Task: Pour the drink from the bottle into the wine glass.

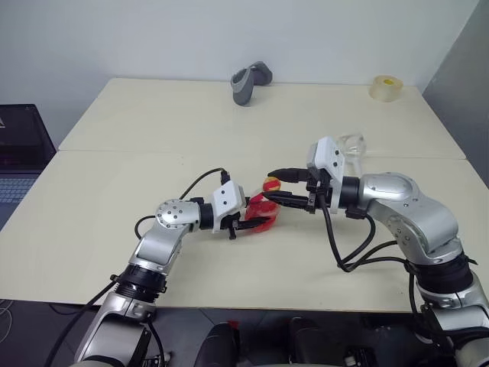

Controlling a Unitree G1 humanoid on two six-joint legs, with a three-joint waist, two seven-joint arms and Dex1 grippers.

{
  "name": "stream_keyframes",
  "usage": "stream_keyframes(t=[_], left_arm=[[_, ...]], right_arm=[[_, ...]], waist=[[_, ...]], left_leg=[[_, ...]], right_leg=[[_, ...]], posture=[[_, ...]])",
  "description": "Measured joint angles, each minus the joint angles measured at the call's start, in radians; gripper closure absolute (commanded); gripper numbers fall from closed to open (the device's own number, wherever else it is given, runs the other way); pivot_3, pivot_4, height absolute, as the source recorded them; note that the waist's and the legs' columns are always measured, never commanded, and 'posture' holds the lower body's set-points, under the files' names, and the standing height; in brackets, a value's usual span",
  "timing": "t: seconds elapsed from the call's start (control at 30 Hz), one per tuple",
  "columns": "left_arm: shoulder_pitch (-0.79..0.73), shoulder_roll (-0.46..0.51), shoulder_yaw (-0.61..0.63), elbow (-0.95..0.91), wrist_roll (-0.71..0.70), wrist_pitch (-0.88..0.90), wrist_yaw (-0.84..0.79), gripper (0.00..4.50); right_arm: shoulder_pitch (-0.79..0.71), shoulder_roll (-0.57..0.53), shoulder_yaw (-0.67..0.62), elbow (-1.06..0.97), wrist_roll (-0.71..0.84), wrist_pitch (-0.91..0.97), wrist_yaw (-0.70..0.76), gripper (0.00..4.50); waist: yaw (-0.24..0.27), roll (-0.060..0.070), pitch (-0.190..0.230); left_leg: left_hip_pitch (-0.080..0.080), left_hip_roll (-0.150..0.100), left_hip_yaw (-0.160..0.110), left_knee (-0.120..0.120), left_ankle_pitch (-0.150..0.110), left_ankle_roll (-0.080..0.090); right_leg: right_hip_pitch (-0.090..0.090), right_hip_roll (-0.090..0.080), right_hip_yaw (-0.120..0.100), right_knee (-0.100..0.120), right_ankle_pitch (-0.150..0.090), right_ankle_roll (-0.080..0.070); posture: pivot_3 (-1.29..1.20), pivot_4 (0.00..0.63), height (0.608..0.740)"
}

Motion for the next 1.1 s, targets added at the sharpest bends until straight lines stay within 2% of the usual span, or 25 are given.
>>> stream_keyframes(t=[0.17, 0.33, 0.57, 0.7, 0.87, 0.97, 1.07, 1.1], left_arm=[[0.0, 0.0, 0.0, 0.0, 0.001, -0.001, -0.001, 2.84], [0.0, 0.002, -0.001, 0.0, 0.001, -0.004, -0.002, 2.85], [0.0, 0.009, -0.001, 0.0, 0.001, -0.006, -0.006, 2.95], [0.0, 0.014, -0.001, 0.001, 0.001, -0.006, -0.014, 2.96], [-0.003, 0.039, -0.018, -0.005, 0.003, -0.028, -0.033, 3.19], [-0.006, 0.041, -0.019, -0.005, 0.006, -0.031, -0.038, 3.43], [-0.006, 0.031, -0.025, -0.005, 0.008, -0.039, -0.038, 3.54], [-0.005, 0.025, -0.028, -0.005, 0.008, -0.041, -0.037, 3.56]], right_arm=[[0.0, 0.016, 0.009, 0.0, -0.012, -0.011, -0.01, 2.26], [0.001, 0.024, 0.008, 0.001, -0.009, -0.011, -0.016, 3.27], [-0.001, 0.039, 0.007, 0.04, -0.009, -0.044, 0.014, 3.27], [-0.099, 0.01, 0.055, 0.219, -0.047, -0.2, 0.211, 3.27], [-0.322, -0.024, 0.176, 0.525, -0.155, -0.551, 0.56, 3.27], [-0.376, -0.019, 0.199, 0.603, -0.177, -0.629, 0.634, 3.27], [-0.364, -0.028, 0.184, 0.575, -0.155, -0.56, 0.646, 3.27], [-0.345, -0.031, 0.168, 0.551, -0.145, -0.53, 0.638, 2.92]], waist=[[0.0, 0.0, 0.0], [0.0, 0.0, 0.0], [0.0, 0.0, 0.0], [-0.002, 0.0, 0.0], [-0.006, 0.001, 0.0], [-0.005, 0.001, 0.0], [-0.001, 0.001, 0.0], [0.001, 0.001, 0.0]], left_leg=[[0.0, 0.0, 0.0, 0.0, 0.0, 0.0], [0.0, 0.0, 0.0, 0.0, 0.0, 0.0], [0.0, 0.0, 0.0, 0.0, 0.0, 0.0], [0.001, 0.0, 0.002, 0.0, 0.0, 0.0], [0.003, 0.001, 0.003, -0.001, 0.0, 0.0], [0.002, 0.001, 0.003, -0.001, 0.0, 0.0], [0.001, 0.001, 0.002, 0.0, 0.0, 0.0], [0.001, 0.001, 0.002, 0.001, 0.0, 0.0]], right_leg=[[0.0, 0.0, 0.0, 0.0, 0.0, 0.0], [0.0, 0.0, 0.0, 0.0, 0.0, 0.0], [0.0, 0.0, 0.0, 0.0, 0.0, 0.0], [0.0, 0.0, -0.002, 0.001, 0.0, 0.0], [0.0, 0.001, -0.002, 0.0, 0.0, 0.0], [0.0, 0.001, -0.001, 0.0, 0.0, 0.0], [0.0, -0.001, 0.0, 0.0, 0.0, 0.0], [0.0, -0.001, 0.001, 0.0, 0.0, 0.0]], posture=[[0.0, 0.15, 0.74], [0.0, 0.15, 0.74], [0.0, 0.15, 0.74], [0.0, 0.15, 0.74], [0.0, 0.15, 0.74], [0.0, 0.15, 0.74], [0.0, 0.15, 0.74], [0.0, 0.15, 0.74]])
